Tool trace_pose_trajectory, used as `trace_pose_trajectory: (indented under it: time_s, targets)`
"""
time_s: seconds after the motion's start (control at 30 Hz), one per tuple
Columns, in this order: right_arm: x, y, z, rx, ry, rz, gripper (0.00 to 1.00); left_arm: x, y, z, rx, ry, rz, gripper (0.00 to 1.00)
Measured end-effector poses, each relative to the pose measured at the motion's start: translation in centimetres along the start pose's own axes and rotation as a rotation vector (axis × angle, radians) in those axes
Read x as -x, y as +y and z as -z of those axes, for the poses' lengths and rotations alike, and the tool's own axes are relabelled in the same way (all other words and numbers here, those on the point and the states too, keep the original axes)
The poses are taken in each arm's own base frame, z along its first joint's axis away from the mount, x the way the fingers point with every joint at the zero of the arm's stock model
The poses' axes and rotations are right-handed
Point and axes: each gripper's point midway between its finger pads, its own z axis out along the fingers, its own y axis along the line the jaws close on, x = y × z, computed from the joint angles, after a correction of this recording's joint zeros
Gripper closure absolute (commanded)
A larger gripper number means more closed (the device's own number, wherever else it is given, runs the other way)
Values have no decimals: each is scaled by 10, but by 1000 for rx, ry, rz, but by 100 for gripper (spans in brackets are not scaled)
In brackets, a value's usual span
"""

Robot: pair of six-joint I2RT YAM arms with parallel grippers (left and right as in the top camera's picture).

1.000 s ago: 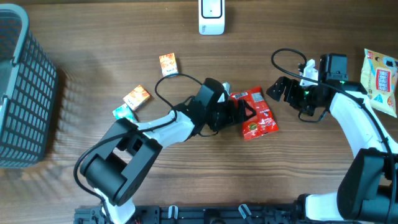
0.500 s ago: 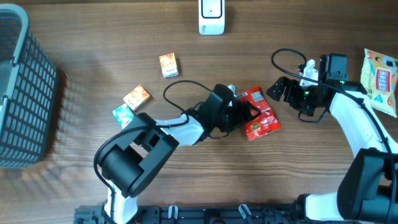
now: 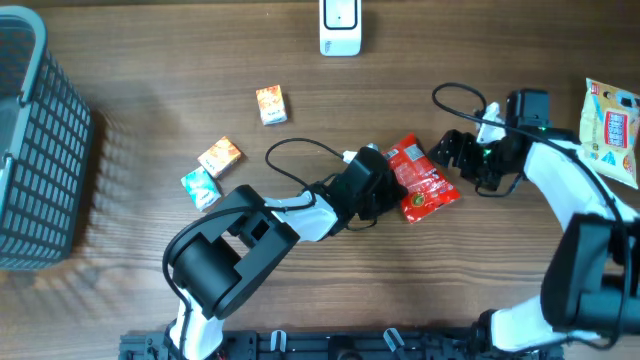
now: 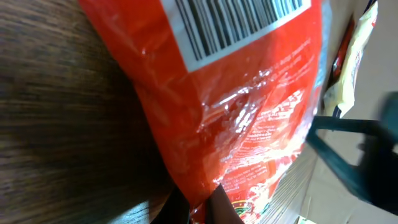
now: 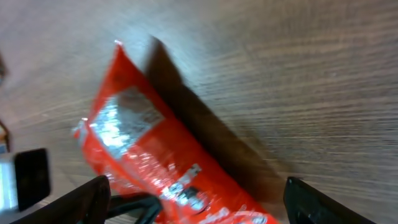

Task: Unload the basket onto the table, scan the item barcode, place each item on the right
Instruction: 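Grasp the red bag's left edge with the left gripper, right approaching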

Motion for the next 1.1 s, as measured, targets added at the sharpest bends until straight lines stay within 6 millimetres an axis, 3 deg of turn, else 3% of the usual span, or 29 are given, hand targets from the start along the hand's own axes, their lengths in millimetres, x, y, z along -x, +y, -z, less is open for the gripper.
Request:
trace_pose_trajectory:
  time_s: [0.13,0.37,0.57,0.7,0.97,1.1]
  targets:
    - [-7,-1,-12,28,52,2,10,-1,2,0,4,11,4,96]
    - [-11,14,-12,122,72,69,1,4,10,11,-8,114,68,96]
    - [-13,27,-16,224,56,120,1,27,46,40,76,191,252,96]
    - [-31,31,-26,321,68,118,1,36,65,61,121,226,359,96]
    - [-45,59,-34,505,51,112,1,36,68,65,128,243,361,96]
    - [-55,84,-43,538,73,155,1,35,69,65,136,247,366,96]
